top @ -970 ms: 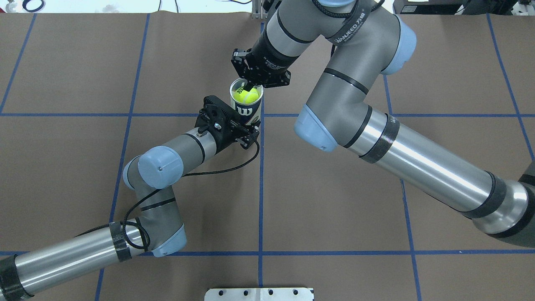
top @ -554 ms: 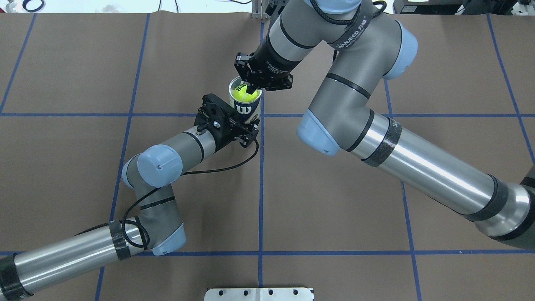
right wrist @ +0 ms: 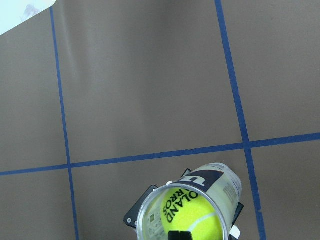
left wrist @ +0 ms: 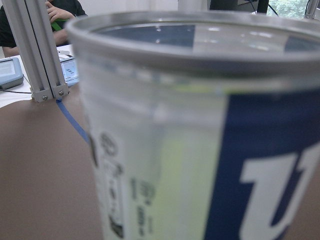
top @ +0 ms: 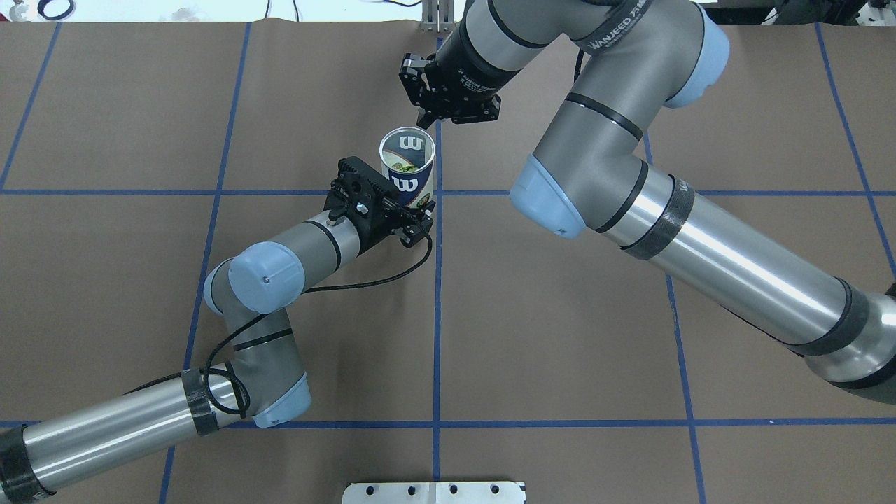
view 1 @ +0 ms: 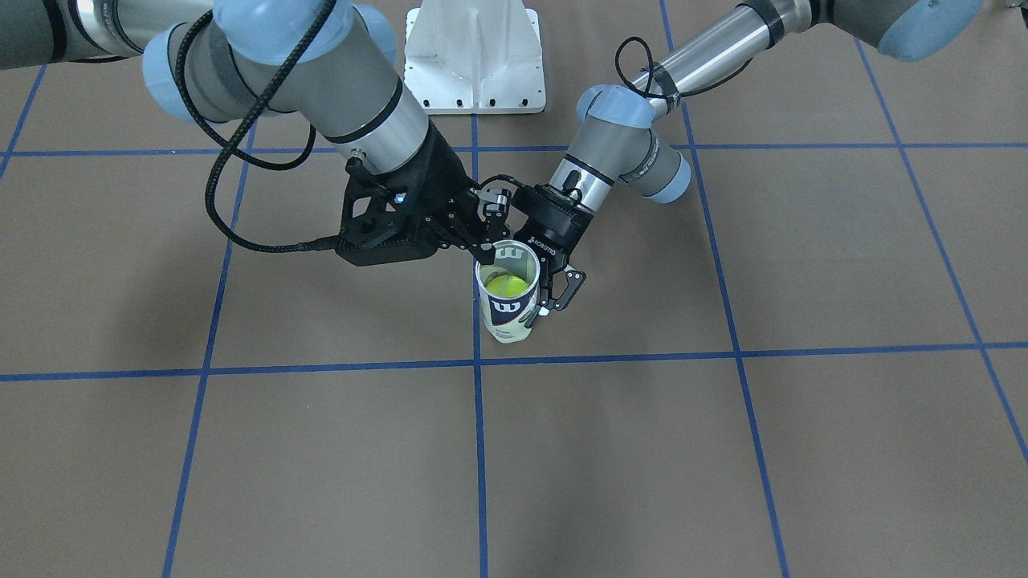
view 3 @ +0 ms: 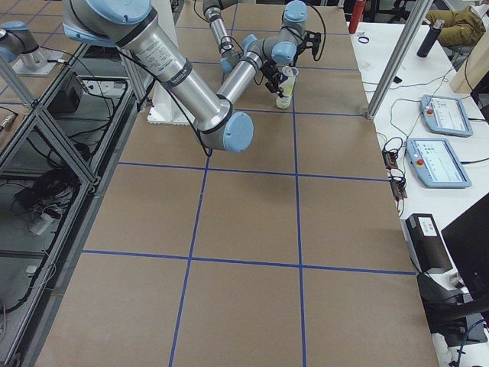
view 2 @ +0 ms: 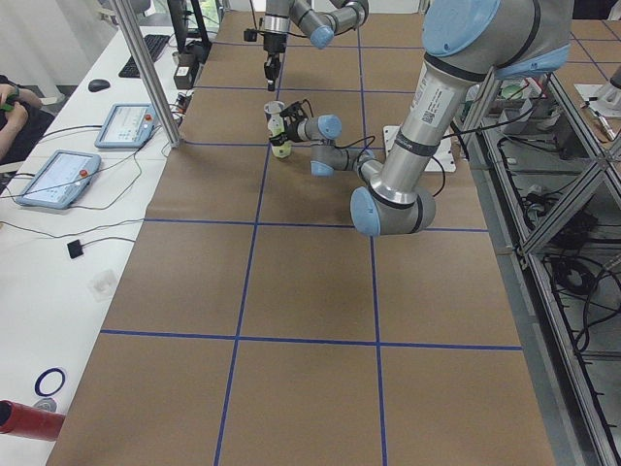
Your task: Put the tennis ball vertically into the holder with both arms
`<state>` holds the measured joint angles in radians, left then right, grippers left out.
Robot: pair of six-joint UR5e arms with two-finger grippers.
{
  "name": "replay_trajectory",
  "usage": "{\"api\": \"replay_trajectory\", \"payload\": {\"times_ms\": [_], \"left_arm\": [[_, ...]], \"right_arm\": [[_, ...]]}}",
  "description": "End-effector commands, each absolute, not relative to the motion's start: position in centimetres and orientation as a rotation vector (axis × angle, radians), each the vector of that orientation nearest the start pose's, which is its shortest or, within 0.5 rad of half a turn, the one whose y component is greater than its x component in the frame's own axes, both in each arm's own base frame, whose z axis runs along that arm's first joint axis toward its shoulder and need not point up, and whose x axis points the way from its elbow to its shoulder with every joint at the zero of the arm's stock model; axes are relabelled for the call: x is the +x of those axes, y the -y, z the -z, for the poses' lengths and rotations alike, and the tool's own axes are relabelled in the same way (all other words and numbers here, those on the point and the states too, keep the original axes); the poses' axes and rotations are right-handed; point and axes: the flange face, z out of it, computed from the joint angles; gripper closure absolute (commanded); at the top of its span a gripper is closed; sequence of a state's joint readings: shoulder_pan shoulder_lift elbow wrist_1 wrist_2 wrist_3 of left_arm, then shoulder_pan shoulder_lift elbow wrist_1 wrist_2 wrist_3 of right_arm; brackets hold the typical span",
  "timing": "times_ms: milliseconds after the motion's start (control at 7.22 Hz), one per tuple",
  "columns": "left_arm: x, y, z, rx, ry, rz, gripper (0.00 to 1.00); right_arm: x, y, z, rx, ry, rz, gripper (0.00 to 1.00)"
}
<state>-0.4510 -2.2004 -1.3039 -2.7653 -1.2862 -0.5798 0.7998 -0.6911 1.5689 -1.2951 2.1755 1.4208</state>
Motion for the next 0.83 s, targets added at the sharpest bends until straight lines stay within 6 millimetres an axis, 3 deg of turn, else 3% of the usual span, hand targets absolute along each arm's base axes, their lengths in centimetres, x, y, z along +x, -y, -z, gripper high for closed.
{"api": "replay_trajectory", "payload": {"times_ms": [0,139,416,693], "left_arm": [[57.2,45.6,-26.9,1.191,-1.013,-0.202,0.11],[57.2,45.6,-26.8,1.192,-1.017,-0.202,0.08],[56.6,45.7,-26.6,1.197,-1.023,-0.202,0.01],[56.2,45.5,-26.5,1.200,-1.025,-0.231,0.01]], "right_arm": [[-41.9,55.4,-7.0,0.049,1.242,-0.222,0.15],[-41.7,55.2,-6.7,0.053,1.247,-0.221,0.00],[-40.9,55.6,-6.5,0.063,1.250,-0.230,0.00],[-39.8,56.2,-6.5,0.074,1.251,-0.244,0.00]]}}
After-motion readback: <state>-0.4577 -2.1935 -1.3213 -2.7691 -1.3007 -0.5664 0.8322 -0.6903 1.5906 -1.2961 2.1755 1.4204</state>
